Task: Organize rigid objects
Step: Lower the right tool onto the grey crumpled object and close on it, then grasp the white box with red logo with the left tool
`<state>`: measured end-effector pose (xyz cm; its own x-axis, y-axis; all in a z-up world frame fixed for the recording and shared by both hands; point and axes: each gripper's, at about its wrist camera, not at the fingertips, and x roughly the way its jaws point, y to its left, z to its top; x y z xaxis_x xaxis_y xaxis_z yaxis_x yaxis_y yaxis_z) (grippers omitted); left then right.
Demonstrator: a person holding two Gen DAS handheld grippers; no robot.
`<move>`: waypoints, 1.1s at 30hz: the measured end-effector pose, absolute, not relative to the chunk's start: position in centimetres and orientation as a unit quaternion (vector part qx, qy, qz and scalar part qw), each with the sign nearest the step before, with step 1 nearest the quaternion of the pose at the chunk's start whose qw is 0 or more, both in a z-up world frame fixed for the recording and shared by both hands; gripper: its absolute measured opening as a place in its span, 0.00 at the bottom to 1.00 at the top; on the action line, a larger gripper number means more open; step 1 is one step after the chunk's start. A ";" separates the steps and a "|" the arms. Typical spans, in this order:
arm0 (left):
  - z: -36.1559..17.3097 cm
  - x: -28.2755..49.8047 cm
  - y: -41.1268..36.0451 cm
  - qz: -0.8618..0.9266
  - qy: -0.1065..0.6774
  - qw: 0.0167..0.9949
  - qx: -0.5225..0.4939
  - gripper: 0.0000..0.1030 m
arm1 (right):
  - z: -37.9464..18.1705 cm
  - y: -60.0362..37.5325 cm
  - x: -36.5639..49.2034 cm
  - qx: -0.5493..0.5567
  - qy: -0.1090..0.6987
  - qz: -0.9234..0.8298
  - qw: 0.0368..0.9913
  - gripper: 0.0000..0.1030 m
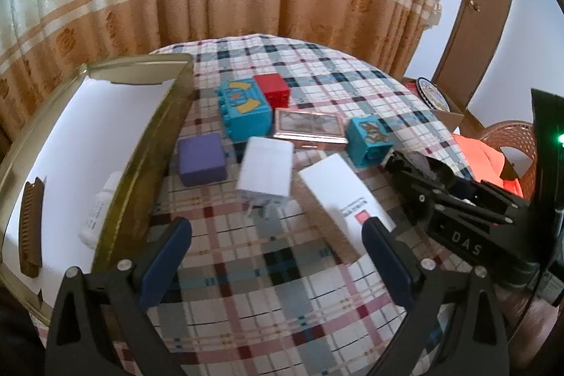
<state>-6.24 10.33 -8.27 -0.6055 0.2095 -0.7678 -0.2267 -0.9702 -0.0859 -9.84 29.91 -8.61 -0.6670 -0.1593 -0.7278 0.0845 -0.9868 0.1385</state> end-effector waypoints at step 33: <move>-10.6 -7.5 13.2 0.879 0.012 0.135 -0.457 0.40 | -8.0 32.1 -8.8 0.366 -0.070 -0.926 0.063 0.47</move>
<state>-7.53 13.23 -10.57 -0.5461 0.2257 -0.8068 -0.2479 -0.9634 -0.1017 -8.84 32.07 -8.03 -0.7245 -0.1681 -0.6685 0.0657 -0.9822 0.1759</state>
